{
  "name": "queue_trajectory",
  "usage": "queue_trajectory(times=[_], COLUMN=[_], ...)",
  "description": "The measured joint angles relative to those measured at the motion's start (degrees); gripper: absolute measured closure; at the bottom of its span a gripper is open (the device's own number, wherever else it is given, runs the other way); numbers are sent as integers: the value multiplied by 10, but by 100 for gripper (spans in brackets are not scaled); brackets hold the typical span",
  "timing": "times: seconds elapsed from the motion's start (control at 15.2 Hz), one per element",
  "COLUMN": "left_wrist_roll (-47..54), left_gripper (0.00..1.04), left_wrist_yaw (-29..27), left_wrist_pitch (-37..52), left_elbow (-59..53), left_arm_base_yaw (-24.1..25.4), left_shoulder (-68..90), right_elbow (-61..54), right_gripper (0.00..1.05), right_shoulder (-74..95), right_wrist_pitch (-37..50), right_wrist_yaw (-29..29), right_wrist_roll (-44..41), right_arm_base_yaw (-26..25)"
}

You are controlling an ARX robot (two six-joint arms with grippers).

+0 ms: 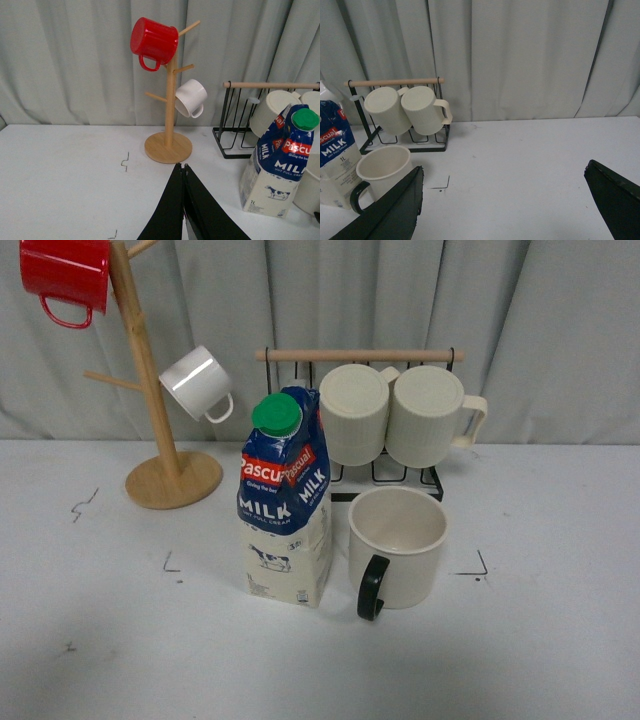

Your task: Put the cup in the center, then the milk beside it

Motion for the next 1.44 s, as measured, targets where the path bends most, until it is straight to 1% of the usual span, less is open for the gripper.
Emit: queue_trajectory(times=[0.26, 0.33, 0.39, 0.46, 0.72, 0.79, 0.92, 1.11, 1.18, 1.31, 1.44], left_wrist_roll=[0, 0, 0, 0, 0, 0, 0, 0, 0, 0, 0], left_gripper=[103, 103, 103, 103, 103, 95, 68, 40, 33, 7, 7], left_wrist_yaw=[0, 2, 1, 0, 0, 0, 0, 0, 0, 0, 0], left_wrist_pitch=[-45, -127, -123, -136, -135, -135, -135, -135, -135, -135, -135], left_elbow=[0, 0, 1, 0, 0, 0, 0, 0, 0, 0, 0], left_arm_base_yaw=[0, 0, 0, 0, 0, 0, 0, 0, 0, 0, 0], left_shoulder=[-39, -91, -126, -126, -126, -126, -126, -126, -126, -126, -126], right_elbow=[0, 0, 0, 0, 0, 0, 0, 0, 0, 0, 0], right_gripper=[6, 6, 6, 6, 6, 6, 6, 6, 6, 6, 6], right_shoulder=[0, 0, 0, 0, 0, 0, 0, 0, 0, 0, 0], right_wrist_pitch=[0, 0, 0, 1, 0, 0, 0, 0, 0, 0, 0], right_wrist_yaw=[0, 0, 0, 0, 0, 0, 0, 0, 0, 0, 0], right_wrist_roll=[0, 0, 0, 0, 0, 0, 0, 0, 0, 0, 0], right_arm_base_yaw=[0, 0, 0, 0, 0, 0, 0, 0, 0, 0, 0])
